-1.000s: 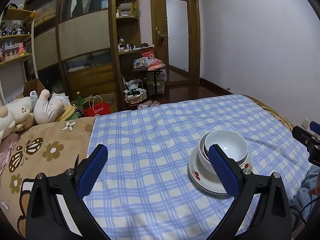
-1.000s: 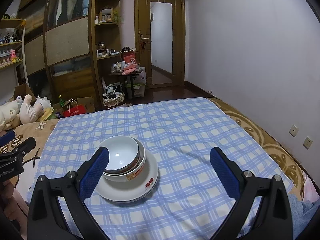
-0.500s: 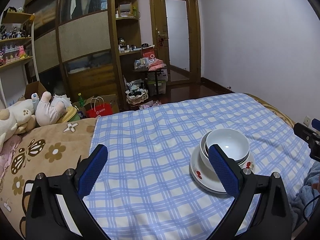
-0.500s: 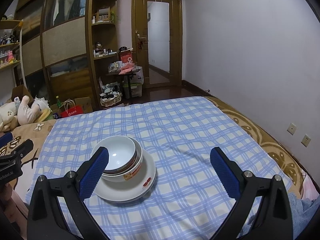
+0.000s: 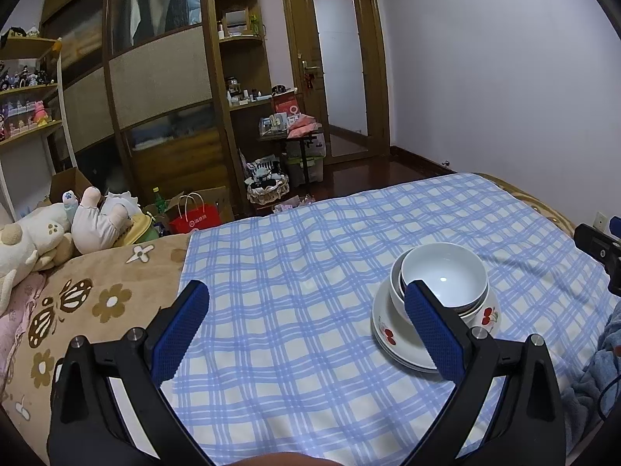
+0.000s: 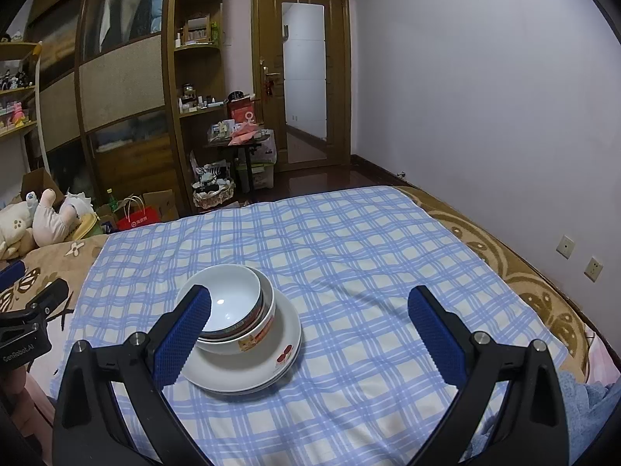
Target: Organize plates and bowls
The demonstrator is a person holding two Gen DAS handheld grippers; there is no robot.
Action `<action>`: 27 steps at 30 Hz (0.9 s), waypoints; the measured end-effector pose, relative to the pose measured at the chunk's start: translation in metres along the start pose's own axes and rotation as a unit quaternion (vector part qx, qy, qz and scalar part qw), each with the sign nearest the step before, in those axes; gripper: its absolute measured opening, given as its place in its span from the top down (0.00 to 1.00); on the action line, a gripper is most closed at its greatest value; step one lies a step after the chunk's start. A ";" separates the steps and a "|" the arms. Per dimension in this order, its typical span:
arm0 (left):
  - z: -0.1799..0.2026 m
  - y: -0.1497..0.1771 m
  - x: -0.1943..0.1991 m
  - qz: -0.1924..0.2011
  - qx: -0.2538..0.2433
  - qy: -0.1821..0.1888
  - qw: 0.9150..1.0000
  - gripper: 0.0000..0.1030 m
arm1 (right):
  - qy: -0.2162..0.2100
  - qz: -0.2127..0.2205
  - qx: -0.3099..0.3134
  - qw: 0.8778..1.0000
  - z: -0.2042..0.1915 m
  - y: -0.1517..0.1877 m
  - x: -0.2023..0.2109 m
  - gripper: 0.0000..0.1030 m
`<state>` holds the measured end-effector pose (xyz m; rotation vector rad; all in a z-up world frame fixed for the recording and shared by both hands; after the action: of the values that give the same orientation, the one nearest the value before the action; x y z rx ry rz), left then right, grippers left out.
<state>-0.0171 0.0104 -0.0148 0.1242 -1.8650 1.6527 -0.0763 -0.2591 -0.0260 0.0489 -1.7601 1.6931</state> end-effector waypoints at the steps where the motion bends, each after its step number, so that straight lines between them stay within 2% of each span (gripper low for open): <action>1: 0.000 0.000 -0.001 -0.003 0.000 0.000 1.000 0.03 | 0.000 0.000 0.000 1.000 0.000 0.000 0.000 0.00; 27: -0.004 0.001 -0.003 -0.011 0.006 -0.004 1.000 0.03 | 0.003 -0.003 0.006 1.000 -0.004 0.006 0.001 0.00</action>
<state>-0.0136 0.0134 -0.0175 0.1553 -1.8539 1.6503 -0.0776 -0.2541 -0.0313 0.0543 -1.7443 1.6980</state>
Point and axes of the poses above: each gripper's, at about its wrist camera, not at the fingertips, and x roughly against the way its jaws point, z to its right, y to its underside, the point moved 1 cm from there along -x, roughly the way its jaws point, and after that the axes turned 12 degrees about y, right-handed, at the moved point
